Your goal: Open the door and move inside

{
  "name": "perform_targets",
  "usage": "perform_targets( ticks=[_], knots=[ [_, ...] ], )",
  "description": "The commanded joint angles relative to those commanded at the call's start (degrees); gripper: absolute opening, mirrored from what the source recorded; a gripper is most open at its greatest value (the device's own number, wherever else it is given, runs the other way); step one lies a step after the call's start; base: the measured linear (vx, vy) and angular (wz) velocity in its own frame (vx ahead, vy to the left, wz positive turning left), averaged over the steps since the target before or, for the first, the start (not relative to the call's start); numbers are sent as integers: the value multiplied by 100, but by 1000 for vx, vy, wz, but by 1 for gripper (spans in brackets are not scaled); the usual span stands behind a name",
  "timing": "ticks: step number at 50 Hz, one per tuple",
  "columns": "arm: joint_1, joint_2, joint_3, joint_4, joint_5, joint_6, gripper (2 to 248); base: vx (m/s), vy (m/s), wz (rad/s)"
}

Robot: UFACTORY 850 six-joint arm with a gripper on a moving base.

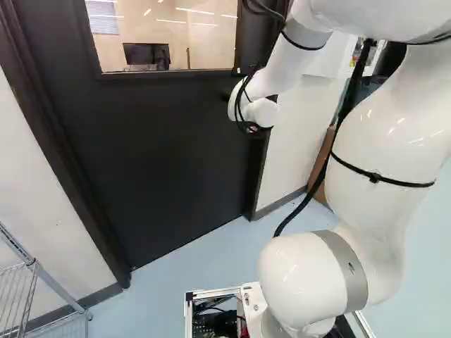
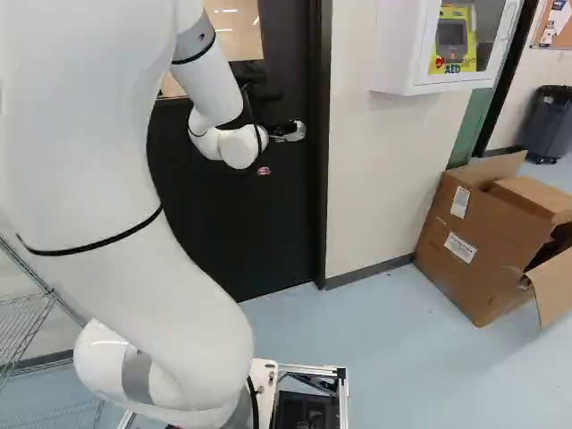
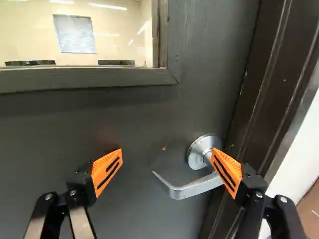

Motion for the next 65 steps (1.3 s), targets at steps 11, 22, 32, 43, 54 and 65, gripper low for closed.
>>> perform_targets(
  ticks=[11,22,32,43,54,65],
  knots=[
    [7,-144,-13,0,0,0,247,0,0,0],
    [8,-248,18,0,0,0,247,0,0,0],
    [8,-343,45,0,0,0,247,0,0,0],
    [8,-454,70,0,0,0,247,0,0,0],
    [8,-569,89,0,0,0,247,0,0,0],
    [8,-691,101,0,0,0,247,0,0,0]
  ],
)
